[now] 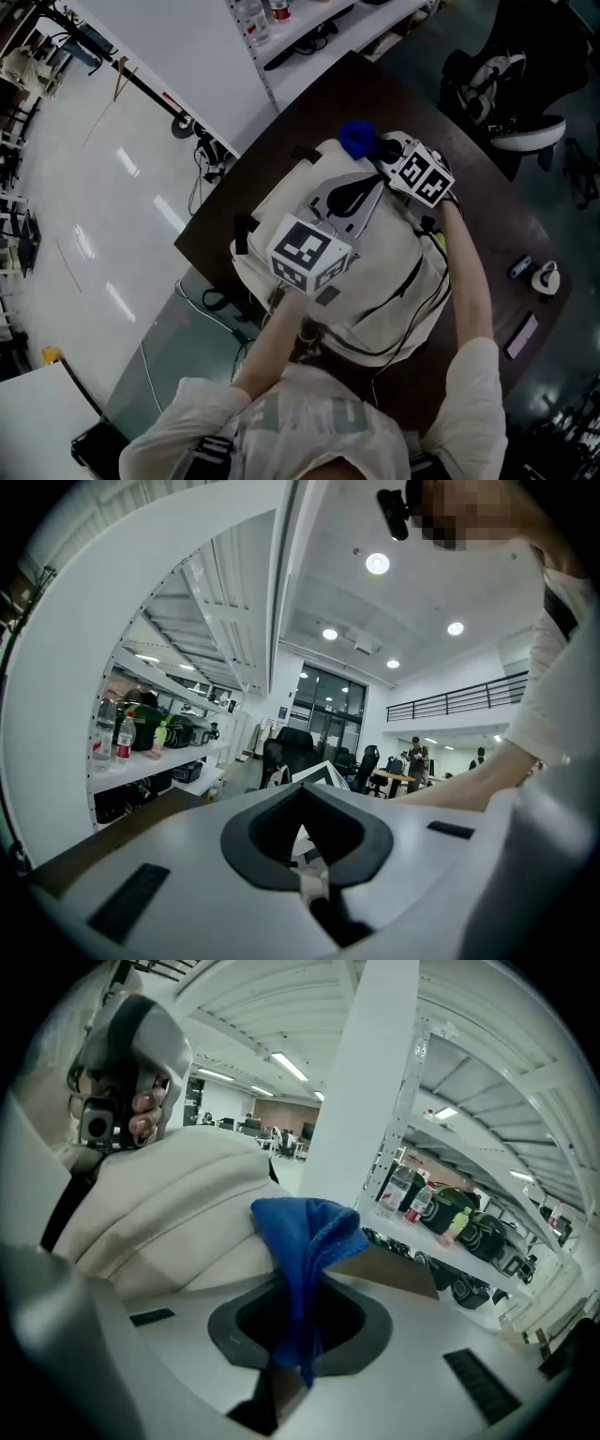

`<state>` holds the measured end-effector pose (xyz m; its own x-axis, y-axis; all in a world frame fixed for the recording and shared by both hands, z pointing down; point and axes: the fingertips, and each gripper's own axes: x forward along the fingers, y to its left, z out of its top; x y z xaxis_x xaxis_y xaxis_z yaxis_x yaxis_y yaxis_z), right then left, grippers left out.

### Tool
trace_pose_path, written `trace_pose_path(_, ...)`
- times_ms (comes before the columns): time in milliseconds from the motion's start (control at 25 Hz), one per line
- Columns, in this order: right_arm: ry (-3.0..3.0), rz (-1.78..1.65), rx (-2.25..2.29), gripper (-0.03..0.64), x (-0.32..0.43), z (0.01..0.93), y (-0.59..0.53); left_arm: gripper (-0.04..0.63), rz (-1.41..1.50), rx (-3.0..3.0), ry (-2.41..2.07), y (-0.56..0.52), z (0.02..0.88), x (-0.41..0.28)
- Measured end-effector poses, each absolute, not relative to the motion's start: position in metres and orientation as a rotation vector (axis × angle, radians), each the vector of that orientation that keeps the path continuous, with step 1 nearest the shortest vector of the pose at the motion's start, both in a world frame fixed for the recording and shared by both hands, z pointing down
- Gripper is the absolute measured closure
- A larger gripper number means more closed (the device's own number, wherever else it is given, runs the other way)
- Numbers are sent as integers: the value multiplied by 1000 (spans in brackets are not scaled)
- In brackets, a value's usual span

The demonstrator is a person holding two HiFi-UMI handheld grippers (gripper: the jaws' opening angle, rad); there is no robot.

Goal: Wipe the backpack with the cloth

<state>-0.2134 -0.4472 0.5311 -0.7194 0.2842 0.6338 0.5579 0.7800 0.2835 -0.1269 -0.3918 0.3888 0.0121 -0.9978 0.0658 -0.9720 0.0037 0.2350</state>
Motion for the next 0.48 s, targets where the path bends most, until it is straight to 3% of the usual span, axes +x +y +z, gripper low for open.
trace_pose_path(280, -2393, -609, -625, 574, -193, 543, -448, 597, -149, 2035, -2123, -392, 396, -132)
trace_pose_path(480, -2394, -582, -566, 574, -159, 545, -456, 597, -326, 1998, -2154, -385, 378, -133)
